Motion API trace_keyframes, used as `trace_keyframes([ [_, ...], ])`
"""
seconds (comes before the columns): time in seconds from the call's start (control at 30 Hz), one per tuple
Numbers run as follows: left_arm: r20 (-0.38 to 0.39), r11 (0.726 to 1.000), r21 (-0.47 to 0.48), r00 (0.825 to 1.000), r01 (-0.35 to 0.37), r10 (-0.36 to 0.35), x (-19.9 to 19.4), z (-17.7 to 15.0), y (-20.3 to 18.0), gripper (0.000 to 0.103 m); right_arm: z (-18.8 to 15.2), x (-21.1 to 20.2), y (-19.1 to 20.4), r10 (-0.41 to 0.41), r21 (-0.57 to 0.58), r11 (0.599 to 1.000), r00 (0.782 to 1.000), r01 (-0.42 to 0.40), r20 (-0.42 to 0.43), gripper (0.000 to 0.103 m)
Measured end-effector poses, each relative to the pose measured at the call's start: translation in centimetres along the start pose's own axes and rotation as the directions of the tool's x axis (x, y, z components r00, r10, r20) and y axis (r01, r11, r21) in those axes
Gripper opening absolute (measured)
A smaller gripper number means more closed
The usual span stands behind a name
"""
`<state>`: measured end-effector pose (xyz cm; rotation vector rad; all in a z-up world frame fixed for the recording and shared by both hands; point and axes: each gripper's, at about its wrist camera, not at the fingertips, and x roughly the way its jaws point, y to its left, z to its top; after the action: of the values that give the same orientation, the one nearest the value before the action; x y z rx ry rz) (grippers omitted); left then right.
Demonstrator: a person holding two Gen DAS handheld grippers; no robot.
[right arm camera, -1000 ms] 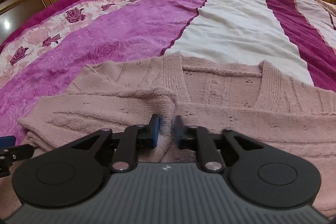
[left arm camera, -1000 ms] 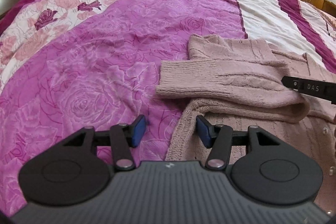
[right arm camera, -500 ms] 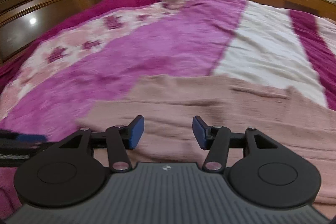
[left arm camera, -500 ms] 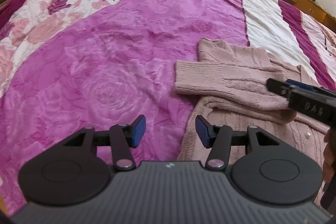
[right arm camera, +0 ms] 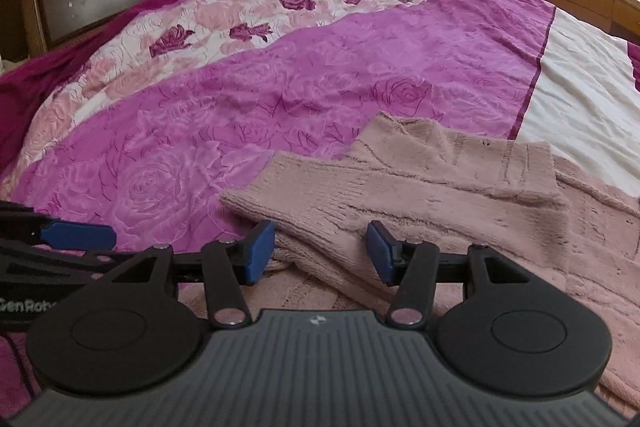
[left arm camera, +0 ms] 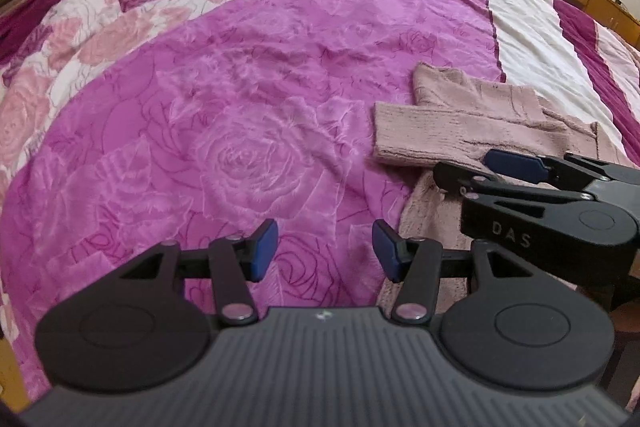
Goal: Fold small clothes
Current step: 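Grasp the cuff with the right gripper, fold it back, then open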
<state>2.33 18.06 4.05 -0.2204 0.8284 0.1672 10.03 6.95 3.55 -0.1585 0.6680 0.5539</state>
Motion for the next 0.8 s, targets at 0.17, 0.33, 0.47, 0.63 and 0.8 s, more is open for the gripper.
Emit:
trace_keyframes([
  [0.17, 0.001, 1.000, 0.000, 1.000, 0.008, -0.008, 0.1, -0.1, 0.1, 0.055, 0.0, 1.1, -0.4, 0.010, 0.050, 0.999, 1.000, -0.011, 0.013, 0.032],
  [0.33, 0.013, 1.000, 0.007, 1.000, 0.022, -0.022, -0.3, 0.1, -0.2, 0.055, 0.3, 0.6, -1.2, 0.003, 0.105, 0.994, 0.998, -0.009, 0.056, 0.006],
  [0.47, 0.027, 0.998, 0.015, 0.998, 0.053, -0.054, -0.6, 0.3, -0.8, 0.054, 0.7, -1.6, -2.6, -0.025, 0.159, 0.987, 0.991, 0.004, 0.130, 0.006],
  [0.63, 0.047, 0.994, 0.051, 0.993, 0.101, -0.104, -0.8, 0.7, -2.6, 0.055, 1.1, -5.1, -5.2, -0.065, 0.218, 0.976, 0.976, 0.019, 0.205, 0.005],
  [0.8, 0.063, 0.984, 0.082, 0.984, 0.159, -0.165, -0.4, 1.2, -4.9, 0.054, 0.4, -8.6, -8.0, -0.133, 0.274, 0.960, 0.958, 0.061, 0.255, 0.005],
])
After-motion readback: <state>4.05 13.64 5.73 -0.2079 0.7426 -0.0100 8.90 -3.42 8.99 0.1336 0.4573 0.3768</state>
